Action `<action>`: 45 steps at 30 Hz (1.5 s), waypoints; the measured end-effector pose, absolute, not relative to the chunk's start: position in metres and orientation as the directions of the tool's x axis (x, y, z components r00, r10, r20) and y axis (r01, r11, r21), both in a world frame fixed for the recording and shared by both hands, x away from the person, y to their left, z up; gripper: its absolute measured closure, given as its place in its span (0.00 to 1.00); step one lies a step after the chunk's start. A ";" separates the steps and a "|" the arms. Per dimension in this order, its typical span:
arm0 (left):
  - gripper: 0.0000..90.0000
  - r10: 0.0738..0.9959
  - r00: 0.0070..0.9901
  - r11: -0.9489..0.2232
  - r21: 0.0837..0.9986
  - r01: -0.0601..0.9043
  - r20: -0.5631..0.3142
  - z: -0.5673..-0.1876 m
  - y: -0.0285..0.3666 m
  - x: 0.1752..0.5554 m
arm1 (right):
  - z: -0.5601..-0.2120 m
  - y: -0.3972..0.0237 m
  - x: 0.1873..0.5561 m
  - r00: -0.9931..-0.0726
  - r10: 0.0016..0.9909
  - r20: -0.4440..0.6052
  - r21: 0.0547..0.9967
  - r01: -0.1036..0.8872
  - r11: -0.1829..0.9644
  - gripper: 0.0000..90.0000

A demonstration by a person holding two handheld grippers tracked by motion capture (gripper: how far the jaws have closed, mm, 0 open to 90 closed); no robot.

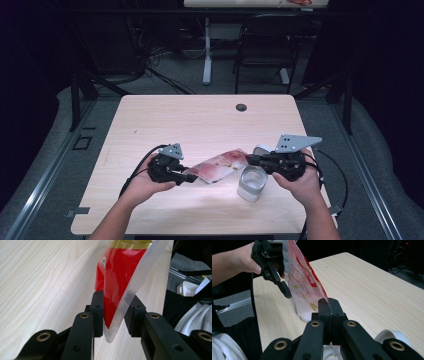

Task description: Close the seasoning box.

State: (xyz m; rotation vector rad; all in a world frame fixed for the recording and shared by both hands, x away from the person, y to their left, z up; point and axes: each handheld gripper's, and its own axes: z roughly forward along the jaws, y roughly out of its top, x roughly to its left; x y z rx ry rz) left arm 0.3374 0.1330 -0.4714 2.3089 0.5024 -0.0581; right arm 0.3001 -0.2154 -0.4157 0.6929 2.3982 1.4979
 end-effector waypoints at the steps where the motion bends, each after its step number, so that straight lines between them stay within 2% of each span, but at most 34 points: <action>1: 0.79 0.338 0.922 -0.635 0.677 0.373 -0.190 -0.471 0.133 0.337 | -0.416 -0.215 0.300 -0.862 0.504 0.054 0.891 0.269 0.366 1.00; 8: 0.75 0.363 0.914 -0.622 0.683 0.384 -0.184 -0.476 0.138 0.336 | -0.409 -0.205 0.303 -0.873 0.487 0.032 0.875 0.260 0.409 1.00; 13: 0.66 0.391 0.903 -0.583 0.712 0.392 -0.177 -0.476 0.146 0.334 | -0.408 -0.195 0.305 -0.882 0.472 0.013 0.854 0.255 0.454 1.00; 17: 0.63 0.397 0.904 -0.574 0.726 0.379 -0.158 -0.472 0.150 0.333 | -0.407 -0.187 0.307 -0.884 0.468 0.000 0.844 0.251 0.473 1.00; 23: 0.66 0.416 0.897 -0.567 0.728 0.386 -0.151 -0.473 0.158 0.334 | -0.403 -0.180 0.308 -0.886 0.463 -0.019 0.838 0.238 0.490 1.00; 26: 0.73 0.425 0.892 -0.566 0.724 0.395 -0.154 -0.475 0.164 0.334 | -0.401 -0.176 0.309 -0.888 0.459 -0.031 0.831 0.232 0.505 1.00; 32: 0.79 0.419 0.897 -0.585 0.714 0.383 -0.138 -0.483 0.166 0.332 | -0.401 -0.166 0.312 -0.891 0.453 -0.040 0.818 0.232 0.527 1.00; 45: 0.80 0.437 0.890 -0.584 0.712 0.390 -0.129 -0.497 0.165 0.331 | -0.399 -0.152 0.316 -0.892 0.449 -0.057 0.803 0.226 0.552 1.00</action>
